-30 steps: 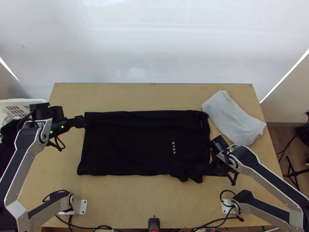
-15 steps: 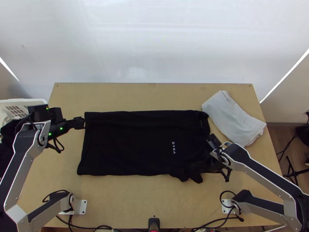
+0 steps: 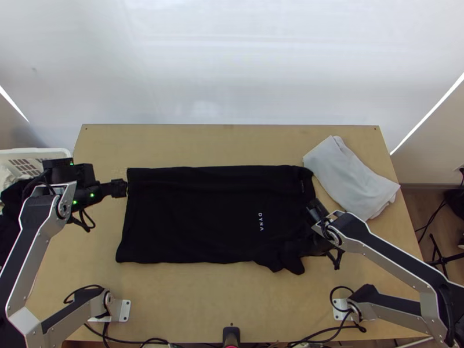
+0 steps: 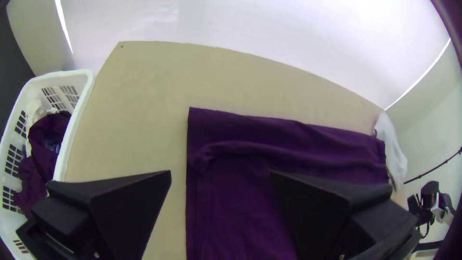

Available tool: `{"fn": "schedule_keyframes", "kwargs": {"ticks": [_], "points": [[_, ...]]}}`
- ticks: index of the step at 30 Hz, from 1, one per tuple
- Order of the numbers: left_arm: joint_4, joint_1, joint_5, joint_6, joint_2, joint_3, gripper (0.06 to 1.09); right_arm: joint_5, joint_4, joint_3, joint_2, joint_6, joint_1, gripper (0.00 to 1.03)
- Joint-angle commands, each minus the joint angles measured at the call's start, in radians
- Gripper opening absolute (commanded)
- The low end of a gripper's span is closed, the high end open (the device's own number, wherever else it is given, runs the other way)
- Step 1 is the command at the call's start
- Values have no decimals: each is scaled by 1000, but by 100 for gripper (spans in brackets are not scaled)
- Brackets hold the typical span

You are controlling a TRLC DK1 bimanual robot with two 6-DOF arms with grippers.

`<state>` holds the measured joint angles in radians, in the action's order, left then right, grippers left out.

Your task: Fold the t-shirt

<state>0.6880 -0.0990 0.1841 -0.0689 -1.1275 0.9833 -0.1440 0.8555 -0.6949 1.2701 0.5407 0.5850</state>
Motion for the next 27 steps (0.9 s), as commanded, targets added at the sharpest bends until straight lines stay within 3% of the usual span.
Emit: {"fn": "schedule_keyframes", "kwargs": {"ticks": [1, 7, 10, 17, 27], "points": [[252, 53, -8, 96, -15, 63, 104, 26, 1, -8, -32, -13, -2, 3], [533, 133, -80, 222, -63, 89, 103, 41, 7, -22, -61, -15, -10, 3], [662, 186, -143, 224, -100, 91, 103, 46, 5, -28, -63, -19, -20, 3], [670, 153, -206, 285, -149, -23, 103, 54, 5, -69, -58, -28, -33, 3], [574, 140, -201, 362, -163, -176, 100, 55, 5, -100, -35, -48, -50, 3]]}}
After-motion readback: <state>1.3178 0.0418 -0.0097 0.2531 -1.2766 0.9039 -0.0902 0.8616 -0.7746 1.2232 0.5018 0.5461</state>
